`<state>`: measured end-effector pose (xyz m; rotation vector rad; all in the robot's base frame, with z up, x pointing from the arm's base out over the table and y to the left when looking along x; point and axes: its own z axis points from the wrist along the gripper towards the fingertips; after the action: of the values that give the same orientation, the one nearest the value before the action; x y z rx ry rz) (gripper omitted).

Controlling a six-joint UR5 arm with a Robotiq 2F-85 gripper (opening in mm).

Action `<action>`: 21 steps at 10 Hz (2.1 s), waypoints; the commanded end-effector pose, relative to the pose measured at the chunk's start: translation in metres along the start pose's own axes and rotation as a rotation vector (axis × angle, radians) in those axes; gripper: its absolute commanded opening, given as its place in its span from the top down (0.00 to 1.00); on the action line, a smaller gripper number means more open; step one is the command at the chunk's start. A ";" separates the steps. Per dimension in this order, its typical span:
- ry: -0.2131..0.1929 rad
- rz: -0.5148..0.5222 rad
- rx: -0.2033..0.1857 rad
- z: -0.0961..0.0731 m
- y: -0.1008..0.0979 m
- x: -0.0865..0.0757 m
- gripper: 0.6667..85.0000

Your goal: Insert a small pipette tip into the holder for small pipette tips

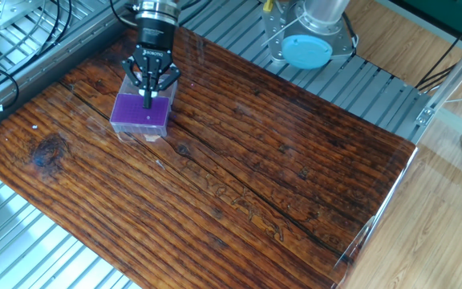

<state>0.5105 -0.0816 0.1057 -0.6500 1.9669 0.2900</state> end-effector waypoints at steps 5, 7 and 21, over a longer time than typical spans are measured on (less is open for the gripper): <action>-0.026 0.086 0.056 0.015 0.028 -0.067 0.96; -0.010 0.049 0.053 0.021 0.032 -0.071 0.96; 0.187 -0.027 -0.005 0.021 0.027 -0.047 0.98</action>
<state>0.5257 -0.0310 0.1334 -0.7265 2.0493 0.2761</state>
